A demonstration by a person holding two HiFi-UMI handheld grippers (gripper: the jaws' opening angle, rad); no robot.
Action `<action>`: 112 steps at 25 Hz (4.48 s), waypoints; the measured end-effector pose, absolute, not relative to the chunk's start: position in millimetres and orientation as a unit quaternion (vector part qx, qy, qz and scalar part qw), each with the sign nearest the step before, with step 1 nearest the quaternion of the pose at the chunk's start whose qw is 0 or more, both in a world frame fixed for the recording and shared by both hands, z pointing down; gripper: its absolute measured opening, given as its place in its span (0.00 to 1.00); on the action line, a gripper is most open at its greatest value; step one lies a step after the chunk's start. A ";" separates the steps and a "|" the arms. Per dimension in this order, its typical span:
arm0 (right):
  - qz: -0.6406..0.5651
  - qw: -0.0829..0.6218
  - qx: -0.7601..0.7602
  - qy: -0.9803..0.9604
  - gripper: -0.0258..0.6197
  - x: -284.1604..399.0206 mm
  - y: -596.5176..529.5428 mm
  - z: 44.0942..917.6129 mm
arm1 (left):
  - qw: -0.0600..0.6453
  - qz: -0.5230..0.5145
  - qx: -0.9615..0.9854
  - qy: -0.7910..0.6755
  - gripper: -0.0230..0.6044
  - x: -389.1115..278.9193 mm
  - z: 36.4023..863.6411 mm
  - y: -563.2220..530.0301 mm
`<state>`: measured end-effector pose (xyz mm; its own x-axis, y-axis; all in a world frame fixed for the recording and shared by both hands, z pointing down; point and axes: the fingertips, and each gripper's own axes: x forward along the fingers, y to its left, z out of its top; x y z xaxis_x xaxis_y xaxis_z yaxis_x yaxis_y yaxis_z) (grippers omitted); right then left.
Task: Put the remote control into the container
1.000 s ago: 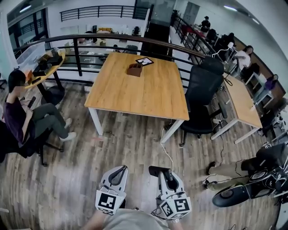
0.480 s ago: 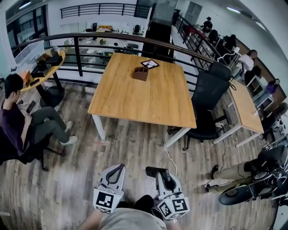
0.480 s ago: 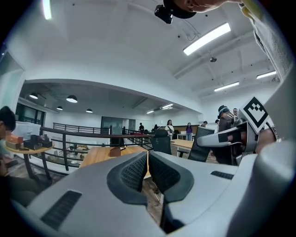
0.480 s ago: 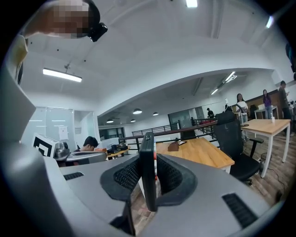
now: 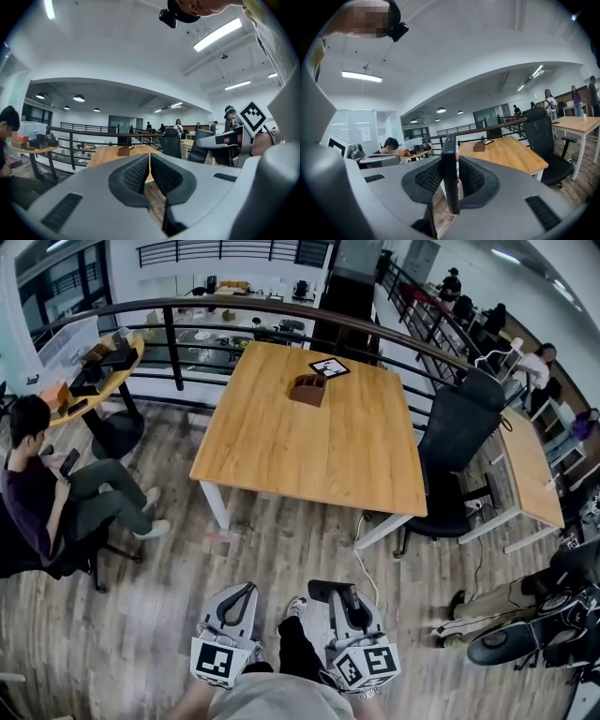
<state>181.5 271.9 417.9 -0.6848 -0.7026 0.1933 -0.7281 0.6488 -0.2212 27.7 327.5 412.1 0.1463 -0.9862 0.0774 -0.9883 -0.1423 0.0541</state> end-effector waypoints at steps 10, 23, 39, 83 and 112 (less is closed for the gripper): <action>0.157 0.042 0.382 -0.910 0.20 163.8 113.0 425.6 | 0.046 0.027 0.727 -0.685 0.07 9.9 403.6 188.6; 0.167 0.025 0.355 -0.919 0.20 172.2 -15.8 404.9 | 0.041 0.064 0.714 -0.696 0.07 22.3 395.4 74.5; 0.170 0.006 0.468 -0.867 0.20 106.3 -166.6 397.4 | 0.013 0.000 0.778 -0.629 0.07 -68.2 371.6 -127.3; 0.163 0.020 0.460 -0.872 0.20 -101.8 -631.5 492.4 | 0.103 0.016 0.724 -0.682 0.07 -243.2 488.6 -495.3; 0.153 0.109 0.467 -0.864 0.20 -168.1 -733.5 652.3 | 0.163 0.074 0.696 -0.695 0.07 -257.2 564.4 -505.3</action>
